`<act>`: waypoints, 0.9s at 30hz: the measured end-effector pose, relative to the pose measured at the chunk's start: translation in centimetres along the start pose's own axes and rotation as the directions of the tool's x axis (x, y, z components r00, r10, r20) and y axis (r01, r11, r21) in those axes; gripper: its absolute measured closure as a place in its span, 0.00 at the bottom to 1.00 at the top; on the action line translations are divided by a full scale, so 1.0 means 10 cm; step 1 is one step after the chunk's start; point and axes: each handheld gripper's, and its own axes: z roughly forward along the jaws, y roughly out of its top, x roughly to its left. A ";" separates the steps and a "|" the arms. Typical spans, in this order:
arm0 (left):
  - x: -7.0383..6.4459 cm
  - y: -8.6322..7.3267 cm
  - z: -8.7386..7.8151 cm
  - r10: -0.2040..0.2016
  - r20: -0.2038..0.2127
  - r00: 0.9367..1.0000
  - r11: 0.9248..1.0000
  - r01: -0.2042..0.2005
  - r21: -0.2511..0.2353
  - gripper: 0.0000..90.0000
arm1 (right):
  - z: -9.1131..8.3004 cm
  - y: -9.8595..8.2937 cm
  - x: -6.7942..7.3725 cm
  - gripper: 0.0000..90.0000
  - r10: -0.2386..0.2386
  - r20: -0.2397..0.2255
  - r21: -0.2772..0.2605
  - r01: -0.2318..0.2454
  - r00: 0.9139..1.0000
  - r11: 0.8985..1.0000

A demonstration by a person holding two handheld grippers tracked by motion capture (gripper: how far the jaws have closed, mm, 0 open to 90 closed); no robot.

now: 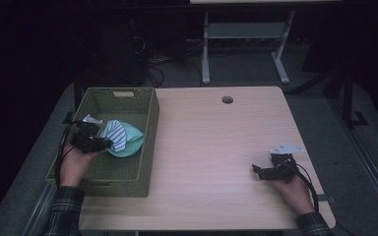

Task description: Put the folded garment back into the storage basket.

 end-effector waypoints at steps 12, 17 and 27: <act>0.02 -0.07 0.22 0.000 0.006 1.000 0.998 -0.001 0.070 0.78 | 0.00 0.00 0.00 0.11 0.000 0.000 0.000 0.000 1.000 1.000; 0.02 -0.08 0.22 -0.003 0.006 1.000 0.998 0.002 0.055 0.63 | 0.00 0.00 0.00 0.11 0.000 0.000 0.000 0.000 1.000 1.000; -0.01 -0.04 0.10 -0.006 0.016 1.000 1.000 0.006 -0.022 0.34 | 0.00 0.00 0.00 0.11 0.000 0.000 0.000 0.000 1.000 1.000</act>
